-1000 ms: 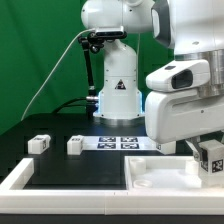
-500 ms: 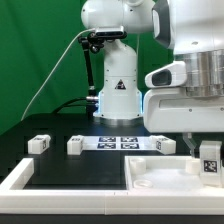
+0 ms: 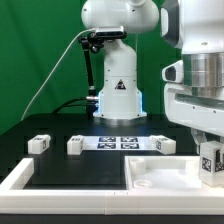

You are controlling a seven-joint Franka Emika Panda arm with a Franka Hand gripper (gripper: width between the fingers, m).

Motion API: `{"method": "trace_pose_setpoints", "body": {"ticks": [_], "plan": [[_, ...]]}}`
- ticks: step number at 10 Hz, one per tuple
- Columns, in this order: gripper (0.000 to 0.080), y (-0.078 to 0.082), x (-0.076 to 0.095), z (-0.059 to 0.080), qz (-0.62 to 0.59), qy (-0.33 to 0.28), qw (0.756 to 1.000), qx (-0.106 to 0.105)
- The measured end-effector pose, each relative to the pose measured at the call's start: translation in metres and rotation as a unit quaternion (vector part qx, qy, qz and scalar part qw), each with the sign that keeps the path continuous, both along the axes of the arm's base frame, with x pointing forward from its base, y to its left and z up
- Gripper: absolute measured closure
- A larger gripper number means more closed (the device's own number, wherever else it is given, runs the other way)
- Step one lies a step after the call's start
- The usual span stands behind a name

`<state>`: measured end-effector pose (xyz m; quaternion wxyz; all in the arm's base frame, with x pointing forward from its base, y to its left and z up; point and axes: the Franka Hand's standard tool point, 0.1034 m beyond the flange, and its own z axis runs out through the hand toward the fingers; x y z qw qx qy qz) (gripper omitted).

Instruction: Assemble one leg

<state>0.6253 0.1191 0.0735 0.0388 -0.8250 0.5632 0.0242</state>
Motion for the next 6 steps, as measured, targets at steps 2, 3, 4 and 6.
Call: {"method": "trace_pose_setpoints", "body": {"ticks": [2,3,4,6], "plan": [[0.0502,0.0002,0.0001,0.0000,-0.039,0.003,0.999,0.001],[0.0502,-0.0004,0.0002,-0.0001,-0.018,0.001,1.000,0.000],[0.0317,-0.0032,0.0011,0.0003,0.043,-0.005,0.999,0.000],[0.0188,-0.0029,0.0016,0.0008,0.128,-0.013,0.992,-0.002]]}}
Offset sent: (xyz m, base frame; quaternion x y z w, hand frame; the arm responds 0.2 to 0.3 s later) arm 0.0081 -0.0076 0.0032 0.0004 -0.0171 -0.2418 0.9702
